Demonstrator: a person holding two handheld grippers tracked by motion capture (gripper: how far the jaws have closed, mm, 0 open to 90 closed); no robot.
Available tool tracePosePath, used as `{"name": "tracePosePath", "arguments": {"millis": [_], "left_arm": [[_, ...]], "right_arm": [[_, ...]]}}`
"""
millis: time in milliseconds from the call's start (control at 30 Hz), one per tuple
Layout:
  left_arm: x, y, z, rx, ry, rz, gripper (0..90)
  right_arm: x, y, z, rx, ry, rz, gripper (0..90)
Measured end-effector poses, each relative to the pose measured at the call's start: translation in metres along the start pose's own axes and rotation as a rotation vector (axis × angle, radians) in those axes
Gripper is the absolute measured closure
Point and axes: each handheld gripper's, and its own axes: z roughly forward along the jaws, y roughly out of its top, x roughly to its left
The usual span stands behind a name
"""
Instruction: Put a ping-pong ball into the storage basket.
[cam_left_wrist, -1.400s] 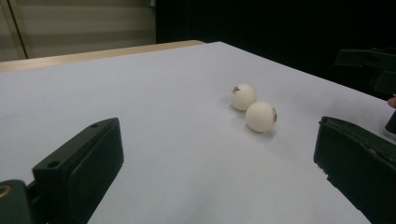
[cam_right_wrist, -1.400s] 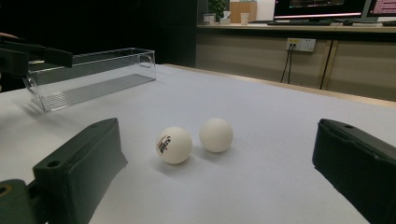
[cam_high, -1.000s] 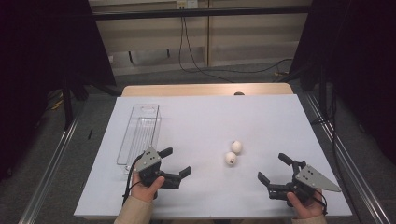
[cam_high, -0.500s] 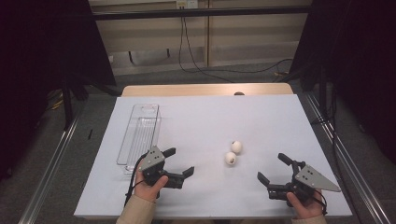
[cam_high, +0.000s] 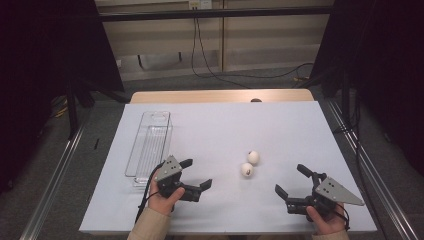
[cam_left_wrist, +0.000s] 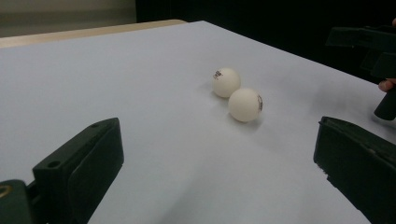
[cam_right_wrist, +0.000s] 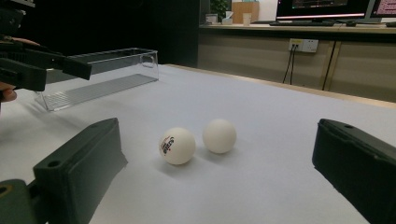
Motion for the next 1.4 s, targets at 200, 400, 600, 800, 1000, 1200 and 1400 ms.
{"name": "tracePosePath", "arguments": {"millis": [200,400,600,800,1000,1200,1400], "left_arm": [[0.0,0.0,0.001,0.0,-0.001,-0.005,1.6],[-0.003,-0.001,0.007,0.02,-0.013,0.006,1.6],[-0.004,0.0,0.011,0.024,-0.026,0.014,1.6],[-0.004,0.001,0.014,0.029,-0.027,0.015,1.6],[-0.005,0.001,0.017,0.04,-0.035,0.014,1.6],[-0.005,0.002,0.019,0.042,-0.042,0.014,1.6],[-0.005,0.002,0.022,0.046,-0.046,0.018,1.6]], "right_arm": [[0.0,0.0,0.0,-0.001,-0.001,0.001,1.1],[0.0,0.0,0.0,0.0,0.0,0.003,1.1],[-0.001,0.0,-0.001,-0.002,-0.001,0.002,1.1],[0.0,0.0,-0.001,0.0,0.001,0.002,1.1],[0.0,0.0,-0.001,-0.001,0.001,0.003,1.1],[0.0,0.0,-0.001,-0.001,0.002,0.004,1.1],[0.0,0.0,0.0,-0.001,0.002,0.004,1.1]]}}
